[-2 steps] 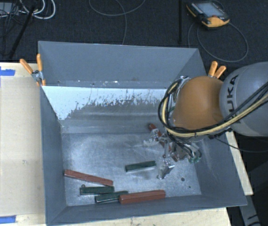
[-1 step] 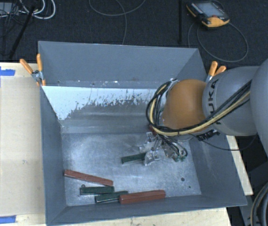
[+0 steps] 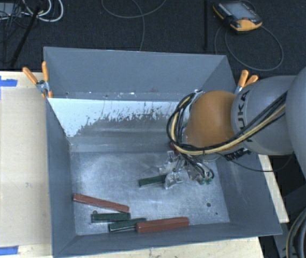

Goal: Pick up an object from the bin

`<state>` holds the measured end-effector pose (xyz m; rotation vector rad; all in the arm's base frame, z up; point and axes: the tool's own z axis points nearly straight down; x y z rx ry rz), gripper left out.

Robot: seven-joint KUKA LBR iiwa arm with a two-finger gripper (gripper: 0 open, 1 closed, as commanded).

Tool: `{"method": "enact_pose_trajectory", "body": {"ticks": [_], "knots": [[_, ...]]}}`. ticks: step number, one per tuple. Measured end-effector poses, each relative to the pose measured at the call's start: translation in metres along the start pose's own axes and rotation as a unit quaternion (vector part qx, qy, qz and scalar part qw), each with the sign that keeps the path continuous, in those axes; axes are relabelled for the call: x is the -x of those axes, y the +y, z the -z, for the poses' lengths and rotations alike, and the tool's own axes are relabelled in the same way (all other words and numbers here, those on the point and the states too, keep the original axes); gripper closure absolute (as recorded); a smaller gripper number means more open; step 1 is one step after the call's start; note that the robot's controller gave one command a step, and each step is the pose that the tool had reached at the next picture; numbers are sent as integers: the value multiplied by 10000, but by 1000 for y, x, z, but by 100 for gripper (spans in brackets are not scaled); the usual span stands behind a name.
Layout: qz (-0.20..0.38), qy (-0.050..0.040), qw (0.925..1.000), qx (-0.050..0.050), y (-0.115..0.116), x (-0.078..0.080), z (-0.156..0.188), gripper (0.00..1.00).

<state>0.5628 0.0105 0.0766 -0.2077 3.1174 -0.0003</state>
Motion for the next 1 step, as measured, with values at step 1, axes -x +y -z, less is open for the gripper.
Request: {"method": "enact_pose_trajectory", "body": {"ticks": [1], "knots": [[-51,74,10000,6,2,4,138,100]]}}
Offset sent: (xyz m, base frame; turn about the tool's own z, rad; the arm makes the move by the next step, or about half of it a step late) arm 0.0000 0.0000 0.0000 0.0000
